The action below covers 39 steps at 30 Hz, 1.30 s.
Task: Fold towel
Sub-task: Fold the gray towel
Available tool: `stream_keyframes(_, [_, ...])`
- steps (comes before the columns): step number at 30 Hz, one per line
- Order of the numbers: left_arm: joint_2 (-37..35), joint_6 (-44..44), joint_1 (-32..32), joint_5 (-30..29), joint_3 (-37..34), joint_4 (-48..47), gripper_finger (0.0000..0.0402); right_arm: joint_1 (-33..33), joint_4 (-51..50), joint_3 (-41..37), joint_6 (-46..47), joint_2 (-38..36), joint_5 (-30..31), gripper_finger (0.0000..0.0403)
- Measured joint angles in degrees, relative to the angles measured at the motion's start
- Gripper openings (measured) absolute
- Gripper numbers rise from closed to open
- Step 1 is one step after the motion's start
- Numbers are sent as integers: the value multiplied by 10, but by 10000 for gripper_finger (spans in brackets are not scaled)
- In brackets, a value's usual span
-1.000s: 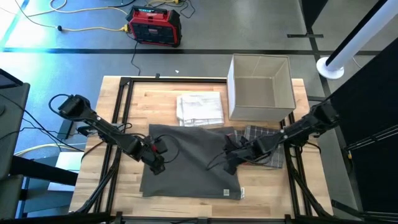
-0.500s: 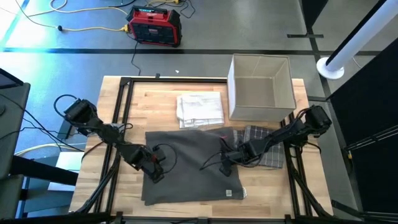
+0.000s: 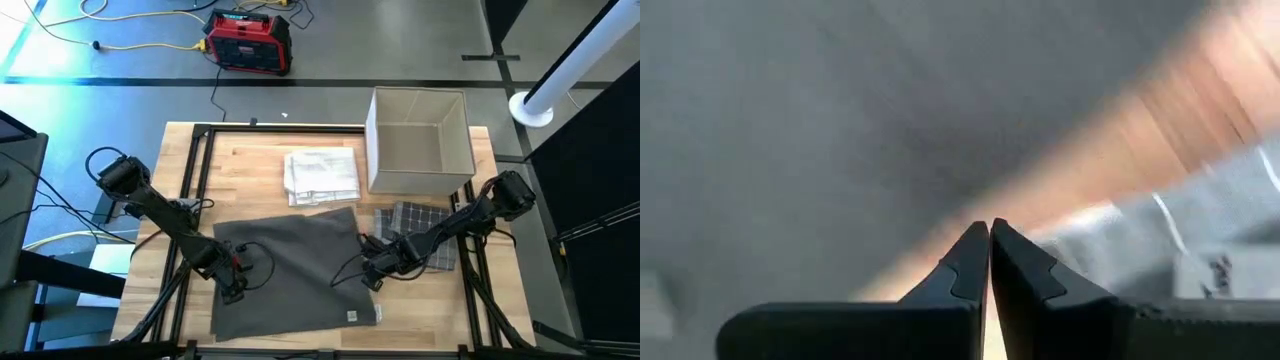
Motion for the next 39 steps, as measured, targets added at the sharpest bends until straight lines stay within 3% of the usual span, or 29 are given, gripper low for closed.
stream_keyframes(5, [1, 22, 12, -31, 7, -4, 7, -34, 116, 1, -84, 18, -43, 0])
stream_keyframes(13, [30, 53, 4, -15, 8, -21, 7, -68, 102, 0, -60, 87, -78, 0])
stream_keyframes(19, [33, 32, -9, -21, 9, -74, 7, -54, 42, 3, -53, 86, -60, 0])
stream_keyframes(26, [26, 32, -1, 3, 30, -73, 7, -51, 56, -4, -53, 54, -70, 0])
stream_keyframes(33, [0, 23, 43, -87, 72, -114, 7, -94, 68, -2, -62, -23, -2, 0])
stream_keyframes(36, [-1, -15, 73, -165, 71, -140, 7, -130, 77, -1, -60, -20, 12, 0])
stream_keyframes(39, [-1, -25, 102, -170, 70, -156, 7, -154, 65, -1, -53, -3, 11, 0])
